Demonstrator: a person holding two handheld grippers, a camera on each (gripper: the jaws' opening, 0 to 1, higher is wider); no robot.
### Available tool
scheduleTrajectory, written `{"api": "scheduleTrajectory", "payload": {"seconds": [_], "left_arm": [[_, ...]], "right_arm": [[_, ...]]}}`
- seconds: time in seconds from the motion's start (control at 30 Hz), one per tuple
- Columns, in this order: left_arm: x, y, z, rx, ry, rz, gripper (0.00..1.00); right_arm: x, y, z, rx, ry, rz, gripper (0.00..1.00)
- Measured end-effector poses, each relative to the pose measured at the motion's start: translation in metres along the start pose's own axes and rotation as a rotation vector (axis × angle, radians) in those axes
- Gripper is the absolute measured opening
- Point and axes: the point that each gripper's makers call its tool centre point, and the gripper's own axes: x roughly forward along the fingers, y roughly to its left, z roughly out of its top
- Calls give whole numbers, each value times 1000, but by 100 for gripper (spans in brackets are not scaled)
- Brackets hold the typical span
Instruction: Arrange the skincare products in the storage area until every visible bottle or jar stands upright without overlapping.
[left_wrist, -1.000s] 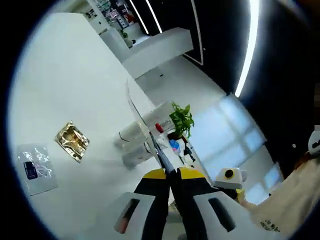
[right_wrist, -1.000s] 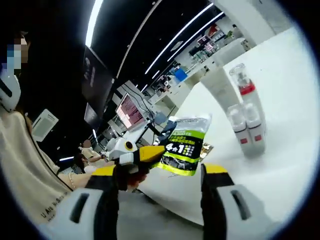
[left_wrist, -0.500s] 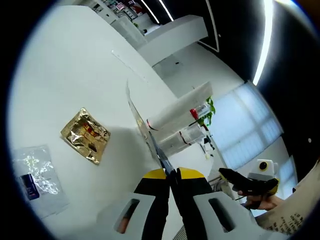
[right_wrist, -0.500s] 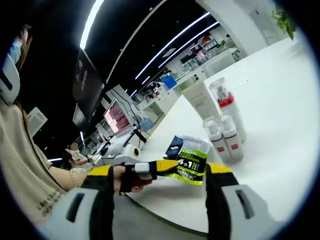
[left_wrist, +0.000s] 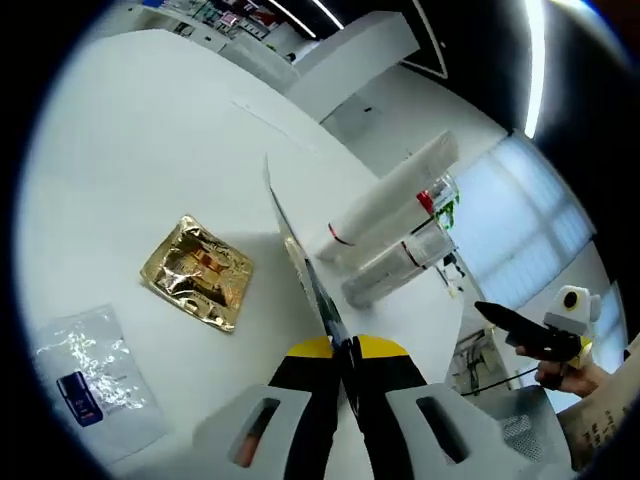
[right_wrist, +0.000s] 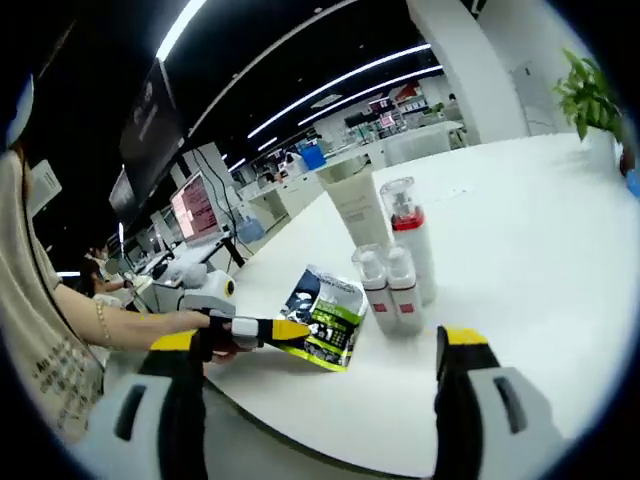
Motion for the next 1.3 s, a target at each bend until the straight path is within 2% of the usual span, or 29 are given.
{"api": "scheduleTrajectory", "payload": {"seconds": [0.3, 0.47, 0.67, 0.87, 1.0, 1.13, 1.3], "left_arm": [[-3, 13, -6, 160, 61, 97, 13], [-7, 20, -9, 324, 132, 186, 22], [-12, 24, -1, 492, 160, 262, 28], [-15, 30, -3, 541, 196, 296, 36], [-25, 46, 3, 630, 226, 399, 37], [-23, 42, 10, 694, 210, 392, 40], [-6, 32, 8, 770, 223, 322, 45]], "right_arm": [[2, 1, -6, -5, 19, 4, 99], [3, 0, -7, -2, 20, 4, 99], [2, -1, -7, -1, 20, 5, 99], [2, -1, -6, 9, 14, 2, 99], [2, 0, -5, 10, 8, 1, 99], [1, 0, -4, 17, 5, 0, 99], [1, -1, -5, 18, 8, 1, 99]]}}
